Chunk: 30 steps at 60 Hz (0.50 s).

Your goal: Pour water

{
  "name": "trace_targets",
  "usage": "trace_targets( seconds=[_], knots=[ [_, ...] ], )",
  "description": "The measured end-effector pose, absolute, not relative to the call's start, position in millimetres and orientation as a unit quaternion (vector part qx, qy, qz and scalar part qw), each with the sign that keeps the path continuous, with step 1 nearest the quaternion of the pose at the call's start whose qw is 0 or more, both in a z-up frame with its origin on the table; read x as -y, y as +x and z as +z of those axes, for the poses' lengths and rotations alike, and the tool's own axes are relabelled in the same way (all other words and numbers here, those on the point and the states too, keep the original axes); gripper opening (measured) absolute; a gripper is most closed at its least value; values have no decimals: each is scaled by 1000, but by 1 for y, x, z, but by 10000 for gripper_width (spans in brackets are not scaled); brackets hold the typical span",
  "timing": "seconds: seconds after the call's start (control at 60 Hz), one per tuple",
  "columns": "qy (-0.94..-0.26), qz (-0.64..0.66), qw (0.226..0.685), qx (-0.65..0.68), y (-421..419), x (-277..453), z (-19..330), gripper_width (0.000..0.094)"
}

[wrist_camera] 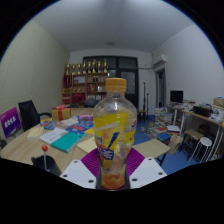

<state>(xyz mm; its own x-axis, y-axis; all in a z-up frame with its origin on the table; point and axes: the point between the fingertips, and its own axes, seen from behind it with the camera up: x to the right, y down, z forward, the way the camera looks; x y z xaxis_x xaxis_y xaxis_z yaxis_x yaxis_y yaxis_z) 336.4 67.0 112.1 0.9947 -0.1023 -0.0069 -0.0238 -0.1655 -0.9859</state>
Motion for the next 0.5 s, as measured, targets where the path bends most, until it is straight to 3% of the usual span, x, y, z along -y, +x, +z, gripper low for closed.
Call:
trace_targets(
  seconds=[0.15, 0.217, 0.333, 0.483, 0.5],
  knots=[
    [-793, -11, 607, -43, 335, -65, 42, 350],
    [-773, -20, 634, -30, 342, -65, 56, 339],
    [-777, -24, 628, -39, 332, -79, 56, 344],
    [-806, -5, 589, -58, 328, -66, 50, 577],
    [-811, -1, 581, -62, 326, -63, 49, 647]
  ],
)
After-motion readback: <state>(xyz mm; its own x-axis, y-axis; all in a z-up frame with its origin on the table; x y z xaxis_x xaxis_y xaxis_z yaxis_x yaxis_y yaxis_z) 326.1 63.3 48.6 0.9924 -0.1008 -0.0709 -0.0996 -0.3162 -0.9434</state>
